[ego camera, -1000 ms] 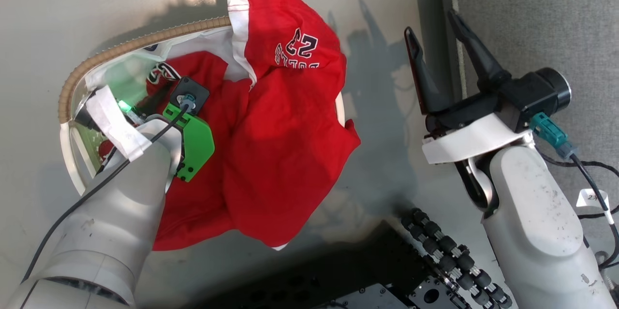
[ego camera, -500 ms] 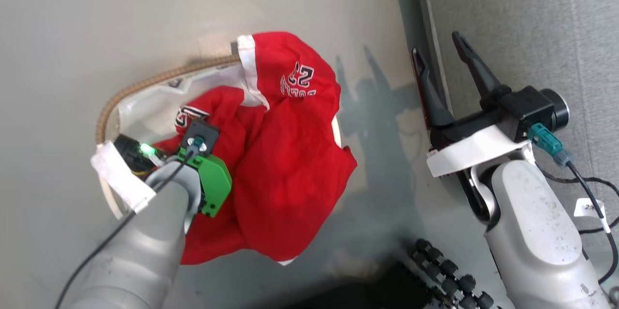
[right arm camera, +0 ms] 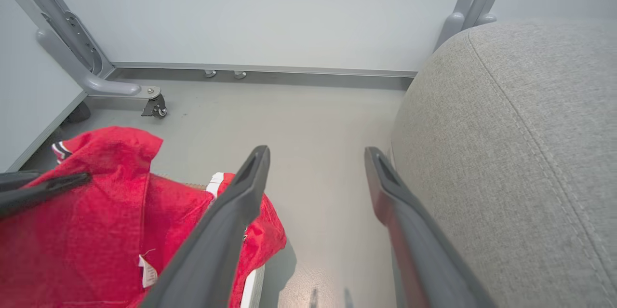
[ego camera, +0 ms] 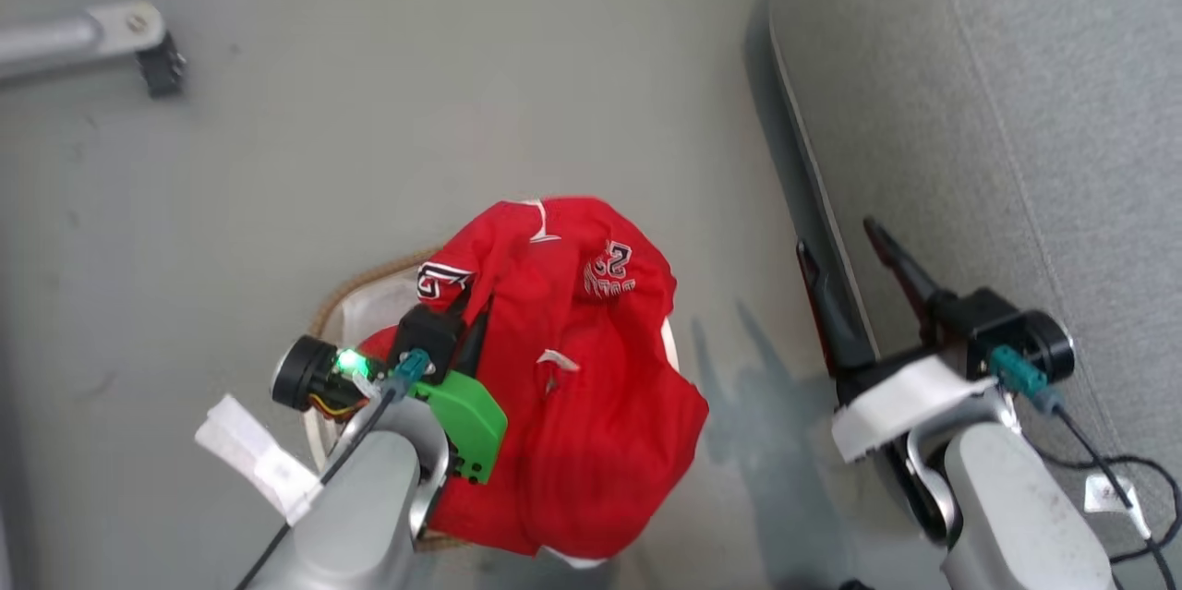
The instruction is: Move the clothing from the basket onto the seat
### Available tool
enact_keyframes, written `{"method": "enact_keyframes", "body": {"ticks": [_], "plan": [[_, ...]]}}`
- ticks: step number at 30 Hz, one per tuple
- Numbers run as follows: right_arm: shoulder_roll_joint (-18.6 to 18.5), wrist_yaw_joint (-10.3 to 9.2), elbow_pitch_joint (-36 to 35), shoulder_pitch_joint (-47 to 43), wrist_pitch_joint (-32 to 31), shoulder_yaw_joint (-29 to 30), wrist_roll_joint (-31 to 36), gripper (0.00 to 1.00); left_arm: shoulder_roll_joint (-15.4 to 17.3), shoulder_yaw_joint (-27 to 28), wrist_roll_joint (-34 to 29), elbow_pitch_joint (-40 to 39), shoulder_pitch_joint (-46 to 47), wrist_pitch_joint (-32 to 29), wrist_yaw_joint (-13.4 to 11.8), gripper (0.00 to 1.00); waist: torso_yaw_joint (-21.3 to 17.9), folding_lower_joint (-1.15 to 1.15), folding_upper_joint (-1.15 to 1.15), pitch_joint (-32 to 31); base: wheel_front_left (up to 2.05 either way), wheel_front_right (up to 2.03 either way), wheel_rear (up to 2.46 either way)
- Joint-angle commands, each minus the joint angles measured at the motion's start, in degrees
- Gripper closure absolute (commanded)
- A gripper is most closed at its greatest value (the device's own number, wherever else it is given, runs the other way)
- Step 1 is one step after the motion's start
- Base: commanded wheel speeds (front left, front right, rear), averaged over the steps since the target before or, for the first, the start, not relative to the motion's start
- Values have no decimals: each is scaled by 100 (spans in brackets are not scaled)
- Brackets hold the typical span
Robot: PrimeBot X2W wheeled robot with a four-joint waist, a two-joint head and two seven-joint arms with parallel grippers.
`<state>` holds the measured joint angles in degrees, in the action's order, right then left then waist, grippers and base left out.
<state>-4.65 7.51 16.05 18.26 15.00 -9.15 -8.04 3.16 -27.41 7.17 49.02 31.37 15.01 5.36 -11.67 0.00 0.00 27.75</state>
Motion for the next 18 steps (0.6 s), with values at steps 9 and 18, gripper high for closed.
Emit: {"method": "enact_keyframes", "body": {"ticks": [9, 18], "plan": [[-125, -4, 224, -756, 28, -296, -158, 0, -1, 302, 164, -1384, -819, 23, 80, 100, 676, 0, 0, -1919, 0, 0, 0], [-444, -4, 225, -823, 28, -1246, -562, 0, -18, 409, 337, -2532, -1150, 24, 161, 100, 843, 0, 0, -2337, 0, 0, 0]]}}
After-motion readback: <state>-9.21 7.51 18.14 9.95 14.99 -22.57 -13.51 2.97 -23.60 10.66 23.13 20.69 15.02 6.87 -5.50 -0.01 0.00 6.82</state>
